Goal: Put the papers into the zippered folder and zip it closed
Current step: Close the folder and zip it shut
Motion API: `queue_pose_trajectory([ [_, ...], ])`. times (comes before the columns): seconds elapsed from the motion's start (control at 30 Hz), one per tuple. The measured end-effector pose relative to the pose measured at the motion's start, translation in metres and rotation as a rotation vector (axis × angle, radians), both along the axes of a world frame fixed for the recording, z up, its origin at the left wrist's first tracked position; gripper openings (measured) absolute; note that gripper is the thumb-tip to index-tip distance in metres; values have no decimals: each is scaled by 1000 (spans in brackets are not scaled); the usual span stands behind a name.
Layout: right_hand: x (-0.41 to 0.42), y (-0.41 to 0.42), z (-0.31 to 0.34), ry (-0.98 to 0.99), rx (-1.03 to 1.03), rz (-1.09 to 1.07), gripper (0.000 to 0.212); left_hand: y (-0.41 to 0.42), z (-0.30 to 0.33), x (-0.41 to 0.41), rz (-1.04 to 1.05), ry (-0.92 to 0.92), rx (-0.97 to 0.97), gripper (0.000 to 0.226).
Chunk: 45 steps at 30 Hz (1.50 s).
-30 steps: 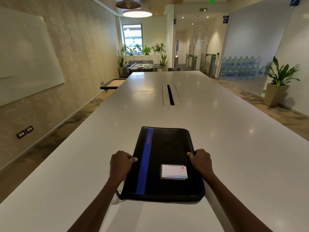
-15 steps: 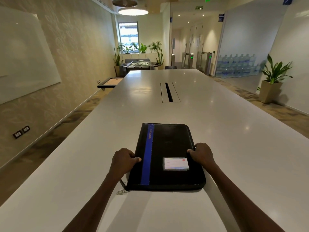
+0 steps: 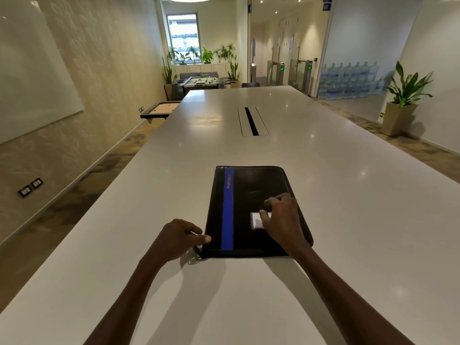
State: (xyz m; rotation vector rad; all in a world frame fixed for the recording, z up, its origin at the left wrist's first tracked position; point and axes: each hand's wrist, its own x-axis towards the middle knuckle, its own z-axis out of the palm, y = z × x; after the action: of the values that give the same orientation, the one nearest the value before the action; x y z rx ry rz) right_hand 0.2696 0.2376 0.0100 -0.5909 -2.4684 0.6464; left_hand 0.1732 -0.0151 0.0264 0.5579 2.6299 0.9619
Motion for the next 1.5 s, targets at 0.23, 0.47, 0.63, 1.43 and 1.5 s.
queue_pose_trajectory([
  [0.23,4,-48,-7,113,-30,82,15,-22,1,9,-139,-66,-14,26],
  [0.47,15,-82,-17,83,-81,190,9,-27,-5,16,-167,0,-12,9],
  [0.63,23,-105,-25,21,-212,302,12,-30,-6,23,-164,-84,40,15],
  [1.43,26,-146,-33,-152,-188,250,30,-31,-12,28,-158,56,35,9],
  [1.5,25,-149,-31,-170,-164,246,31,-30,-12,28,-151,128,-1,9],
])
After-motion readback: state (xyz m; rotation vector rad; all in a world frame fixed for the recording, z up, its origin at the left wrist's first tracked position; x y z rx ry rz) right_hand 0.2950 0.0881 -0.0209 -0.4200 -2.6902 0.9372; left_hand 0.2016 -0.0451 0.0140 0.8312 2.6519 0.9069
